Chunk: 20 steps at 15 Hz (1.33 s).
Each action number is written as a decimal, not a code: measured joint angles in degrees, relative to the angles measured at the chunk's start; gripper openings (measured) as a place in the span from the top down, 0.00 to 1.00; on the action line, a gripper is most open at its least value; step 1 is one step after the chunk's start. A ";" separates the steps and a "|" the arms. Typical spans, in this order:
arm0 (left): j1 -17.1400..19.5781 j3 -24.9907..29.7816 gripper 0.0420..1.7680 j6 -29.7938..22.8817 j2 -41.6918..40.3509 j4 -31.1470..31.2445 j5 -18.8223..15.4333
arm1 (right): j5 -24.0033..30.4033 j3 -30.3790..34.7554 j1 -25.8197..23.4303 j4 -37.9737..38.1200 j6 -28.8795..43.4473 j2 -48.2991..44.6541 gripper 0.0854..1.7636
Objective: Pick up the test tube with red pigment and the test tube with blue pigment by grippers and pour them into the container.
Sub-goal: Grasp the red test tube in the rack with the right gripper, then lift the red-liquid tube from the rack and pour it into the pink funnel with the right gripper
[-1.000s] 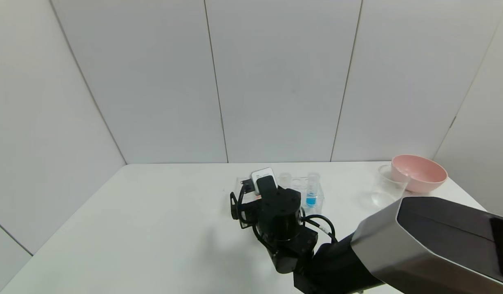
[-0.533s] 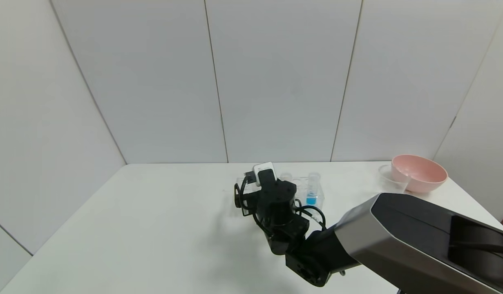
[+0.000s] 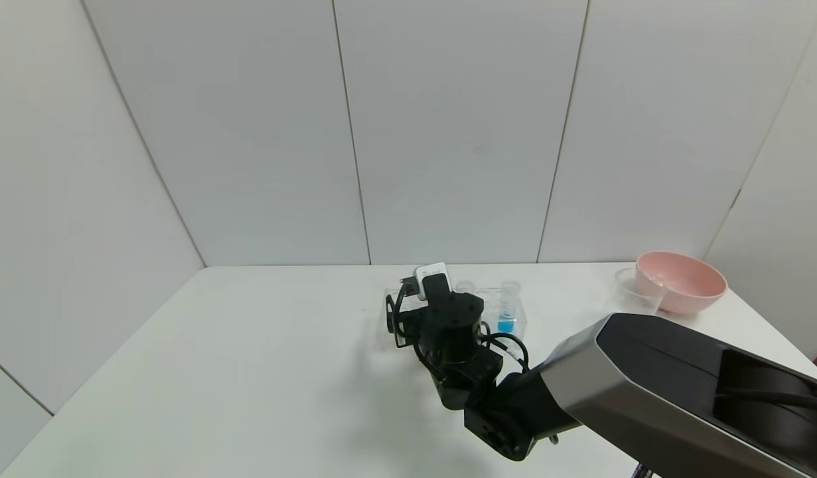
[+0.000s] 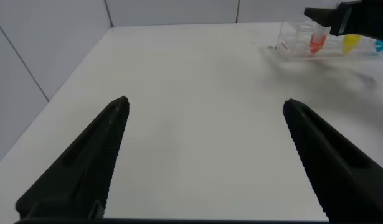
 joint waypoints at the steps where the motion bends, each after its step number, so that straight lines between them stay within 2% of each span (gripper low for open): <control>1: 0.00 0.00 0.00 0.00 0.00 -0.02 0.00 | -0.11 0.20 0.00 0.01 0.00 -0.16 0.27; 3: 0.00 0.00 0.00 0.00 0.00 -0.02 0.00 | -0.11 0.98 0.11 0.06 0.01 -0.73 0.44; 5: 0.00 0.00 0.00 0.00 0.00 0.00 0.00 | -0.05 1.39 0.30 0.01 0.01 -1.16 0.56; 7: 0.00 0.00 0.00 0.00 0.00 -0.02 0.00 | -0.05 1.55 0.44 0.00 0.01 -1.34 0.76; 20: 0.00 0.00 0.00 0.00 0.00 -0.05 0.00 | 0.15 1.46 0.94 0.50 -1.78 -4.66 0.76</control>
